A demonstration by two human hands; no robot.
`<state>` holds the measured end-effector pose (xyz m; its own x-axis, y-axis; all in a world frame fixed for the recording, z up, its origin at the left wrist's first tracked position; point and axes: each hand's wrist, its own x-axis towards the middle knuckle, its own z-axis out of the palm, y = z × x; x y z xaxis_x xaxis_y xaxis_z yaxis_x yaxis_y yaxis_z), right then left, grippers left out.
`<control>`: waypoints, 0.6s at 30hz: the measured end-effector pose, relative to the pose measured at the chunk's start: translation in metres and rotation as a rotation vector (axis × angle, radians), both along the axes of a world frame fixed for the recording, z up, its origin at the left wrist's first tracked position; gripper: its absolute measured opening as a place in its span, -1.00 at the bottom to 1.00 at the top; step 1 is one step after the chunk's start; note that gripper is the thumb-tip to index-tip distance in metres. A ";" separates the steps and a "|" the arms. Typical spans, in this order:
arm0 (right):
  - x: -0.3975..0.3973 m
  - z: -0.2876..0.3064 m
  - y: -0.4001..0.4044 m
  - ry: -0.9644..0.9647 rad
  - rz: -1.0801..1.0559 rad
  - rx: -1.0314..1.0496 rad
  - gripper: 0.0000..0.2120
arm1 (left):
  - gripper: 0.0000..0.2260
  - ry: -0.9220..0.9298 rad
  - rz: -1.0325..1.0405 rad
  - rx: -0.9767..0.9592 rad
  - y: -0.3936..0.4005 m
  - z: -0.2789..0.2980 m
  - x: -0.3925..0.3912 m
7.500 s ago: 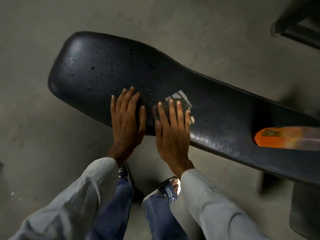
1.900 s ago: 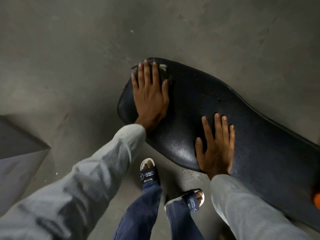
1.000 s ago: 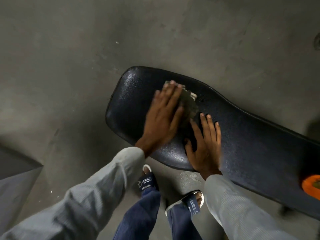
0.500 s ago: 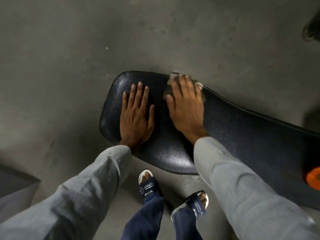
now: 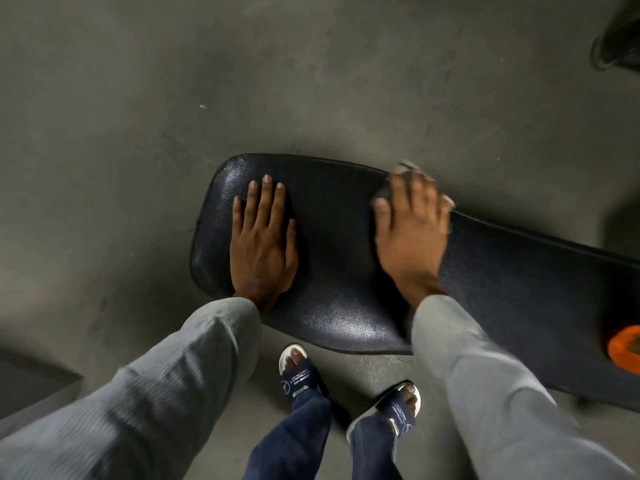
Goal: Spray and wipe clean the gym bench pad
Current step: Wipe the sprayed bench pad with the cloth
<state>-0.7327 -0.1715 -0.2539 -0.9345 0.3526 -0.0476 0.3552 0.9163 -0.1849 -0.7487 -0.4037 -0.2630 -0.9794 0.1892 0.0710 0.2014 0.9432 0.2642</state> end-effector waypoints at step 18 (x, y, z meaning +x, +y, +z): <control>0.065 0.004 -0.015 -0.020 -0.191 -0.035 -0.47 | -0.45 -0.017 -0.002 -0.015 0.000 0.001 0.001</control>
